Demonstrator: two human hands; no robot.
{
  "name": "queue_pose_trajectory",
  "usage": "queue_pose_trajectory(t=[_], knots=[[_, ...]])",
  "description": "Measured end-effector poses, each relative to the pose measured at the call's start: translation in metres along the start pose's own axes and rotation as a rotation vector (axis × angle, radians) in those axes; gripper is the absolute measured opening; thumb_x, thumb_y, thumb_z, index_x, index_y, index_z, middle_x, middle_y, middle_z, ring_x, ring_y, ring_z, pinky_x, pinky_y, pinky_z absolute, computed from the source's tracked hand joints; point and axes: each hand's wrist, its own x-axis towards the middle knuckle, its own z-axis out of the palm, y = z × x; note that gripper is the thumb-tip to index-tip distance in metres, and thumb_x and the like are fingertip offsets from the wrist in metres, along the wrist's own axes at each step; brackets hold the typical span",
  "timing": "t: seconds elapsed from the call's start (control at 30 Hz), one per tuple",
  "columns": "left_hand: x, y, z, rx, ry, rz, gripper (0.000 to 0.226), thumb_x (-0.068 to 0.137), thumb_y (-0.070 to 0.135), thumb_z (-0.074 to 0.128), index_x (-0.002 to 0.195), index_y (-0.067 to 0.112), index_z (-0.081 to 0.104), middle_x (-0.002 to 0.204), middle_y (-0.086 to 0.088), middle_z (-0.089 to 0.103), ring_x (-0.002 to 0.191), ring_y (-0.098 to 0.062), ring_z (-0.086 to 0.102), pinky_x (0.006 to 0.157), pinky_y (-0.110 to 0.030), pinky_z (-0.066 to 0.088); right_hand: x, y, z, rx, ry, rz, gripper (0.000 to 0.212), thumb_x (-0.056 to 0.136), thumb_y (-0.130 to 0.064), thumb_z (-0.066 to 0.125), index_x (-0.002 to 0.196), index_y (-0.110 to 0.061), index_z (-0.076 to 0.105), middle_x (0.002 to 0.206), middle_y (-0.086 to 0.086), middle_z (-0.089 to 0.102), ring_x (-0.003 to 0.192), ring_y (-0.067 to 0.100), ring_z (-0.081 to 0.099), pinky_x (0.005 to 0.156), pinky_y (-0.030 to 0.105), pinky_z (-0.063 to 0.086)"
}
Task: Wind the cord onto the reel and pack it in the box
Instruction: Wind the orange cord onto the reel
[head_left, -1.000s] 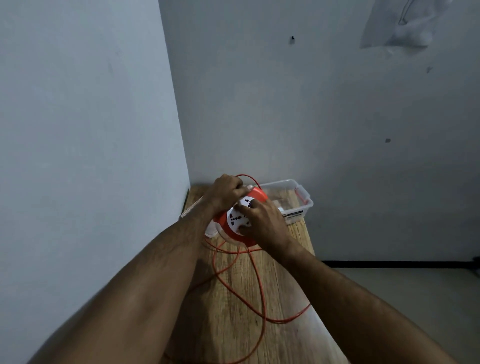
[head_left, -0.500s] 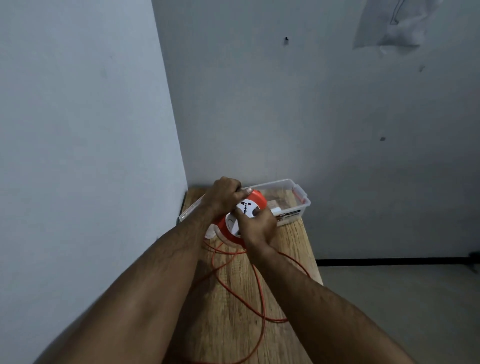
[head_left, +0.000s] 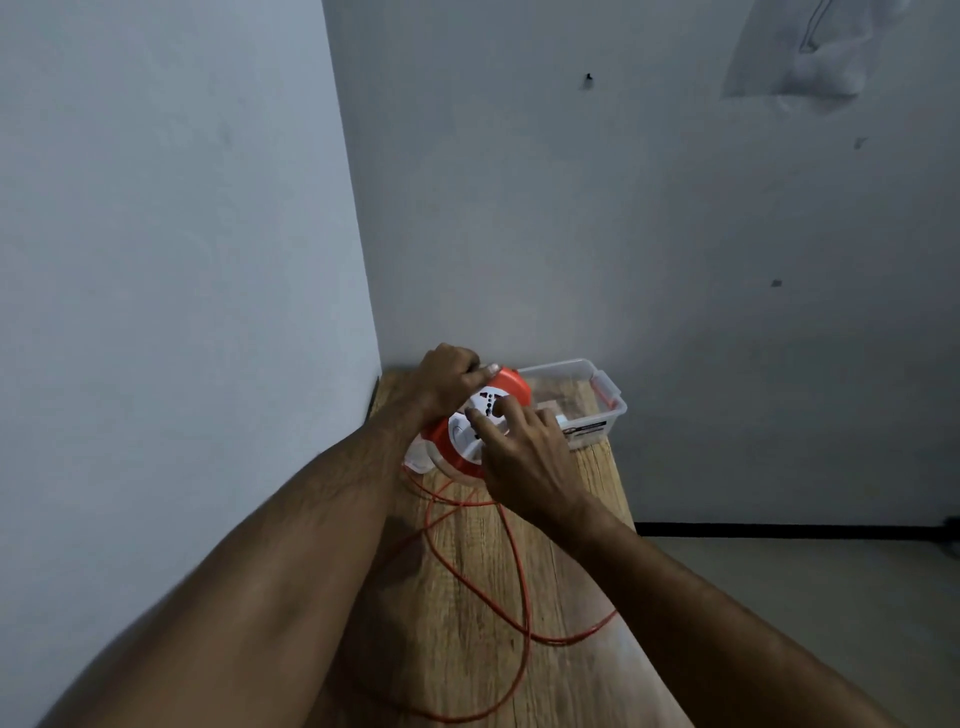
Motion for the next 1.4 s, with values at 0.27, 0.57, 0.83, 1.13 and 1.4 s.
queue_pose_trajectory(t=[0.27,0.57,0.83,1.13,1.4], knots=[[0.002,0.003,0.009,0.033,-0.018,0.038,0.041,0.097,0.043,0.056,0.063,0.019,0.057,0.061,0.001,0.056,0.058,-0.015,0.055,0.057,-0.027,0.034,0.013,0.003,-0.001,0.029,-0.169,0.013,0.076,0.081,-0.035,0.082,0.147,-0.020,0.047,0.136,0.017,0.051,0.119,0.031,0.057,0.099,0.051,0.051],[0.005,0.001,0.005,0.064,-0.030,0.026,0.049,0.096,0.047,0.055,0.074,0.006,0.068,0.071,-0.009,0.067,0.066,-0.021,0.061,0.063,-0.035,0.048,0.020,-0.006,-0.014,0.396,-0.020,0.369,0.050,0.079,-0.038,0.083,0.125,-0.023,0.069,0.116,0.001,0.074,0.103,0.018,0.070,0.091,0.039,0.060],[0.005,0.001,0.013,0.099,0.015,0.017,0.047,0.095,0.049,0.054,0.069,0.011,0.063,0.068,-0.002,0.062,0.062,-0.018,0.057,0.057,-0.028,0.037,0.025,-0.030,0.003,0.783,0.133,1.024,0.059,0.071,-0.050,0.086,0.115,-0.017,0.064,0.108,0.000,0.071,0.095,0.017,0.069,0.074,0.028,0.057],[0.004,0.001,0.018,0.087,0.009,0.051,0.047,0.095,0.049,0.050,0.067,0.013,0.060,0.065,0.000,0.061,0.061,-0.015,0.058,0.061,-0.033,0.048,0.035,-0.030,0.003,1.444,0.171,1.598,0.081,0.071,-0.035,0.092,0.135,-0.009,0.050,0.122,0.014,0.066,0.104,0.035,0.071,0.086,0.053,0.062],[0.010,-0.001,0.009,0.104,-0.006,0.073,0.051,0.096,0.052,0.048,0.071,0.010,0.063,0.068,-0.004,0.062,0.065,-0.020,0.058,0.064,-0.037,0.047,0.005,-0.016,-0.002,0.356,0.175,0.273,0.033,0.086,-0.017,0.075,0.116,-0.015,0.061,0.112,0.006,0.065,0.103,0.019,0.062,0.090,0.034,0.054]])
